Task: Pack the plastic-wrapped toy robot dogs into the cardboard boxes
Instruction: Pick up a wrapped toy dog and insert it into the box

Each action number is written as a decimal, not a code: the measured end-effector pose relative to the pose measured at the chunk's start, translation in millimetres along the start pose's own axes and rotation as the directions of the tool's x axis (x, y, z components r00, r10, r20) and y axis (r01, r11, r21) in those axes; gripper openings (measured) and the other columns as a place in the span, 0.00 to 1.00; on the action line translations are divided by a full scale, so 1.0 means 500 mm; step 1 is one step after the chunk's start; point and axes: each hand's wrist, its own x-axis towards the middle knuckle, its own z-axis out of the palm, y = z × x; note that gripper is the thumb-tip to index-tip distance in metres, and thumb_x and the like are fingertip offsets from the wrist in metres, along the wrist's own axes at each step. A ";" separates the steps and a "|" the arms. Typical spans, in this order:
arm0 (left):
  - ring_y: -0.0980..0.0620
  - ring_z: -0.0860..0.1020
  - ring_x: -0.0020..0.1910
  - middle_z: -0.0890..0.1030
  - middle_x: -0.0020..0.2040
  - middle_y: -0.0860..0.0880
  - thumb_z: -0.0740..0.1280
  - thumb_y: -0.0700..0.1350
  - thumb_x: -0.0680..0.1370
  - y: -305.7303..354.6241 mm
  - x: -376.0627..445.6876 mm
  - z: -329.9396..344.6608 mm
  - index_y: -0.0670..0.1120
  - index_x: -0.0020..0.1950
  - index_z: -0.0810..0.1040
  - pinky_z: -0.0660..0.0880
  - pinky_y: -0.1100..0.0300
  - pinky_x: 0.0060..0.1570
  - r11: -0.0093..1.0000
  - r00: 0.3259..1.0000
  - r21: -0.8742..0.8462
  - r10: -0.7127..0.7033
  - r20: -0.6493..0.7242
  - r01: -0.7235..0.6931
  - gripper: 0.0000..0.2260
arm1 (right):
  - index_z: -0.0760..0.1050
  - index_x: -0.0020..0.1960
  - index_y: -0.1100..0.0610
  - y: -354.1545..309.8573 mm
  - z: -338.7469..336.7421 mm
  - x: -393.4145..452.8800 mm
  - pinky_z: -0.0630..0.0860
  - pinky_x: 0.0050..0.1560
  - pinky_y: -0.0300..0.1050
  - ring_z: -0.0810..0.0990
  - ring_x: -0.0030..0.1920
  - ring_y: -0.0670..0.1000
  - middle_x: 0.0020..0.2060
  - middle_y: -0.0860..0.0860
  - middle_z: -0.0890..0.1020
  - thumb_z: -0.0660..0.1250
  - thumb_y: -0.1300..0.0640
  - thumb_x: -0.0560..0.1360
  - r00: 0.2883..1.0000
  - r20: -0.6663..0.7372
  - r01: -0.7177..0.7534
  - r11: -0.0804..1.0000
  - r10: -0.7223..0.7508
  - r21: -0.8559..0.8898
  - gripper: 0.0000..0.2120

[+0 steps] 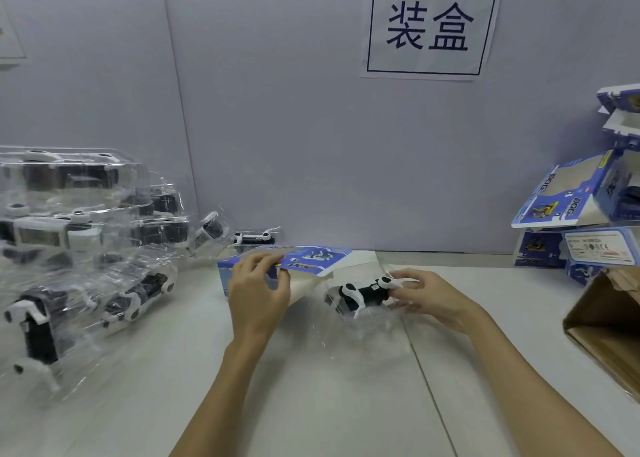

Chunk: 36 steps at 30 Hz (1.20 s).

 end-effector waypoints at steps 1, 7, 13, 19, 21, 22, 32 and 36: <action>0.47 0.76 0.60 0.83 0.56 0.52 0.74 0.39 0.77 -0.002 -0.002 0.001 0.48 0.59 0.86 0.74 0.47 0.62 0.999 0.999 0.030 0.029 0.036 -0.030 0.12 | 0.79 0.66 0.53 -0.010 0.003 0.005 0.78 0.53 0.50 0.87 0.53 0.58 0.52 0.56 0.88 0.74 0.58 0.79 1.000 0.013 -0.011 0.999 0.012 -0.051 0.17; 0.47 0.75 0.63 0.81 0.58 0.52 0.76 0.44 0.76 -0.009 -0.011 0.013 0.50 0.59 0.86 0.66 0.50 0.63 0.987 0.982 0.123 0.084 0.171 -0.106 0.12 | 0.82 0.60 0.50 -0.055 0.052 0.023 0.75 0.46 0.43 0.85 0.49 0.47 0.50 0.51 0.88 0.74 0.61 0.76 0.990 0.137 0.017 0.970 0.017 -0.243 0.14; 0.48 0.75 0.60 0.82 0.55 0.54 0.76 0.45 0.76 0.000 -0.011 0.017 0.50 0.60 0.86 0.70 0.50 0.61 0.999 0.990 0.047 0.011 0.138 -0.018 0.12 | 0.79 0.64 0.53 -0.016 0.135 0.036 0.81 0.62 0.51 0.87 0.56 0.50 0.55 0.52 0.87 0.79 0.61 0.72 0.999 0.031 0.011 1.000 -0.011 -0.003 0.22; 0.54 0.69 0.57 0.80 0.56 0.58 0.74 0.51 0.77 -0.007 -0.020 0.024 0.54 0.60 0.85 0.63 0.55 0.55 0.989 0.975 0.135 0.022 0.222 -0.053 0.12 | 0.74 0.68 0.53 0.001 0.188 0.032 0.79 0.65 0.63 0.85 0.59 0.58 0.57 0.56 0.86 0.80 0.64 0.71 0.999 -0.044 -0.021 0.984 0.029 0.178 0.28; 0.56 0.67 0.56 0.78 0.56 0.59 0.74 0.53 0.77 -0.008 -0.019 0.024 0.55 0.60 0.85 0.61 0.55 0.55 0.986 0.969 0.153 0.019 0.248 -0.059 0.12 | 0.76 0.68 0.53 -0.009 0.165 0.024 0.78 0.67 0.61 0.85 0.60 0.55 0.58 0.54 0.87 0.80 0.60 0.73 0.997 0.060 -0.050 0.992 0.043 0.119 0.26; 0.56 0.66 0.57 0.78 0.56 0.59 0.73 0.54 0.77 -0.008 -0.019 0.025 0.56 0.60 0.84 0.62 0.55 0.55 0.985 0.966 0.161 0.013 0.257 -0.056 0.12 | 0.76 0.68 0.54 -0.015 0.150 0.019 0.76 0.69 0.59 0.84 0.61 0.54 0.60 0.52 0.86 0.79 0.58 0.73 0.992 0.105 -0.075 0.994 0.067 0.076 0.25; 0.50 0.67 0.60 0.79 0.56 0.56 0.76 0.48 0.77 0.001 -0.019 0.029 0.49 0.61 0.85 0.72 0.55 0.57 0.999 0.954 0.047 0.008 0.301 -0.023 0.14 | 0.86 0.46 0.63 -0.039 0.136 -0.010 0.81 0.36 0.41 0.84 0.33 0.48 0.39 0.56 0.88 0.71 0.55 0.77 0.989 -0.099 -0.136 0.932 0.108 -0.336 0.11; 0.49 0.70 0.57 0.80 0.52 0.57 0.77 0.45 0.76 -0.007 -0.008 0.009 0.50 0.60 0.87 0.66 0.71 0.50 0.998 0.944 -0.043 0.060 0.325 -0.048 0.13 | 0.87 0.43 0.61 -0.020 0.163 0.000 0.73 0.31 0.37 0.80 0.34 0.51 0.37 0.52 0.88 0.66 0.65 0.77 0.964 -0.259 -0.066 0.998 0.058 -0.020 0.11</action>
